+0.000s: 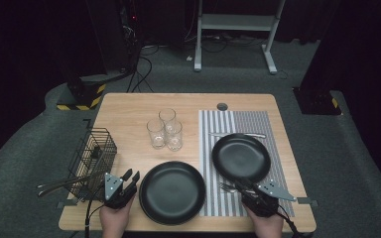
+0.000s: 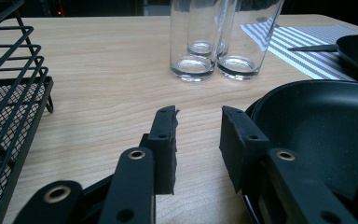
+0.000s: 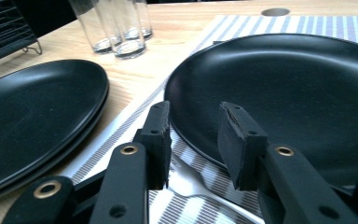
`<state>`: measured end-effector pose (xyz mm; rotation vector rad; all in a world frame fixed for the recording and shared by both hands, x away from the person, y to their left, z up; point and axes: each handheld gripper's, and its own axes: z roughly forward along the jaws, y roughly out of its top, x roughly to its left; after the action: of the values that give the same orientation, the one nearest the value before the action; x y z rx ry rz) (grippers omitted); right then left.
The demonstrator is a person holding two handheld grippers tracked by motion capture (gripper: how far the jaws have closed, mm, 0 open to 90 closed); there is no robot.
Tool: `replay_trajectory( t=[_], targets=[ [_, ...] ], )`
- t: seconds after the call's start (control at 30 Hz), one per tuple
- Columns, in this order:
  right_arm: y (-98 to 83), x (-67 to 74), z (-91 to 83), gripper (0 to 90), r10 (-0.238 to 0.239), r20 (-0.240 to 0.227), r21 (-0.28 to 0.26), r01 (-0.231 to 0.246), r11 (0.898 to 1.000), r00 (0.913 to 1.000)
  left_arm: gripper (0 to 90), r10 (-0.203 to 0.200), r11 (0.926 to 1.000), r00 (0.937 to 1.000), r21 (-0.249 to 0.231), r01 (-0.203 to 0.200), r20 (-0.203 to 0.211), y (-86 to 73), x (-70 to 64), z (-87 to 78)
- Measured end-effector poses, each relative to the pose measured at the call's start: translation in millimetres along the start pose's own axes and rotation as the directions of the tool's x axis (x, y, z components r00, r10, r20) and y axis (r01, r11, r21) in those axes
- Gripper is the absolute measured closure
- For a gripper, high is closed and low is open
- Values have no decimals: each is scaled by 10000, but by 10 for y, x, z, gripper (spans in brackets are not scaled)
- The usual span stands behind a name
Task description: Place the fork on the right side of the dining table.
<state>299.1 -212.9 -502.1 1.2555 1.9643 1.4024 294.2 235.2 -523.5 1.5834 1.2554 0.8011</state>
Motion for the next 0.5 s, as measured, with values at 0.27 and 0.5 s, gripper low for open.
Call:
replay_trajectory(
  t=[0.27,0.5],
  targets=[
    [14,128,113,636,-193,-366,157,199,9997,9991,663,-9,10000,10000,-5,9,-1,0,3,-1],
    [21,237,216,639,-377,-652,332,400,9987,9972,663,-49,10000,10000,-18,49,11,0,7,-4]
  ],
)
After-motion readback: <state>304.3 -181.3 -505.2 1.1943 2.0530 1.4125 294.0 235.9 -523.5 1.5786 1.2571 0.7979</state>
